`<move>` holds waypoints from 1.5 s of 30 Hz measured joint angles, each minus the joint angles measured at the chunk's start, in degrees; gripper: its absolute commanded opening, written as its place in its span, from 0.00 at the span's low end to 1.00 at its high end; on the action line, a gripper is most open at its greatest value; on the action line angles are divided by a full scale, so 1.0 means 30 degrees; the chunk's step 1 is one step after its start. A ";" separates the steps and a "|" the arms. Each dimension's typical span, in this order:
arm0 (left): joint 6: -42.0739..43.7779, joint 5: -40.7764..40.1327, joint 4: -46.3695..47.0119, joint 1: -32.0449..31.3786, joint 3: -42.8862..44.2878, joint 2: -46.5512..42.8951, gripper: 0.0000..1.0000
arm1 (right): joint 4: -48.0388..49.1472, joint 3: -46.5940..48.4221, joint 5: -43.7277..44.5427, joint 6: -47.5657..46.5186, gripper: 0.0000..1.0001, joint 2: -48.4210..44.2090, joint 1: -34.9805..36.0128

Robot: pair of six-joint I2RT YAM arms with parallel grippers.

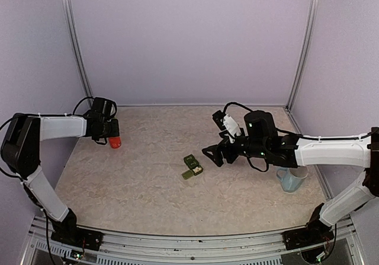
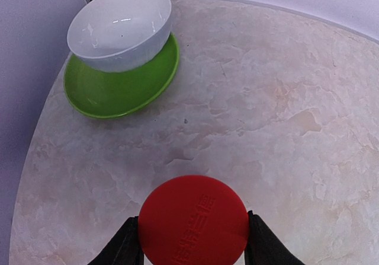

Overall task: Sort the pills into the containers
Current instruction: Place the pill bottle at the center of the board, then move the pill container to the center of the board.

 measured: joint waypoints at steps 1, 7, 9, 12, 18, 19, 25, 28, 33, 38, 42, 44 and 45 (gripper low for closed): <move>0.0000 0.0000 0.0029 0.0000 0.0058 0.0051 0.59 | 0.0007 -0.0022 0.0022 0.0000 1.00 0.0000 0.0000; 0.0044 0.0211 0.0313 0.0007 0.0066 -0.0168 0.95 | 0.0015 -0.0058 0.0124 0.0000 1.00 0.0197 0.0000; -0.0029 0.0379 0.0437 0.0007 0.0066 -0.0576 0.99 | 0.0022 -0.0058 0.0175 0.0007 1.00 0.0408 0.0000; -0.0109 0.0758 0.0670 0.0007 0.0066 -0.1566 0.99 | 0.0015 -0.0051 0.0160 0.0022 1.00 0.0874 0.0000; -0.1100 0.2616 0.1588 -0.0845 -0.0117 -0.2994 0.99 | -0.0364 0.0262 0.0146 0.0146 1.00 0.2033 0.0000; -0.1428 0.3147 0.1887 -0.1282 -0.0313 -0.3053 0.99 | -0.0495 0.0437 0.0175 0.0160 1.00 0.2273 0.0000; -0.3621 0.6353 0.3198 -0.4641 -0.1093 -0.1989 0.99 | -0.0852 0.0838 0.0175 0.0219 1.00 0.2616 -0.0007; -0.4459 0.7424 0.3905 -0.6025 -0.1071 -0.0736 0.99 | -0.1202 0.1056 0.0612 0.0262 1.00 0.2645 -0.0022; -0.5493 0.8590 0.4575 -0.7125 -0.0255 0.1712 0.99 | -0.1807 0.1588 0.2273 0.0474 1.00 0.2761 -0.0036; -0.6535 0.9908 0.5697 -0.7482 0.0590 0.3592 0.99 | -0.2390 0.1596 0.3869 0.0750 1.00 0.2725 -0.0109; -0.7257 1.0987 0.6295 -0.7912 0.1443 0.4874 0.99 | -0.2630 0.1588 0.4896 0.0896 1.00 0.2419 -0.0255; -0.7555 1.1373 0.6470 -0.8240 0.1807 0.5268 0.99 | -0.2652 0.1581 0.5187 0.0969 1.00 0.2215 -0.0372; -0.7715 1.1613 0.6557 -0.8451 0.2018 0.5457 0.99 | -0.2652 0.1581 0.5370 0.1013 1.00 0.2091 -0.0444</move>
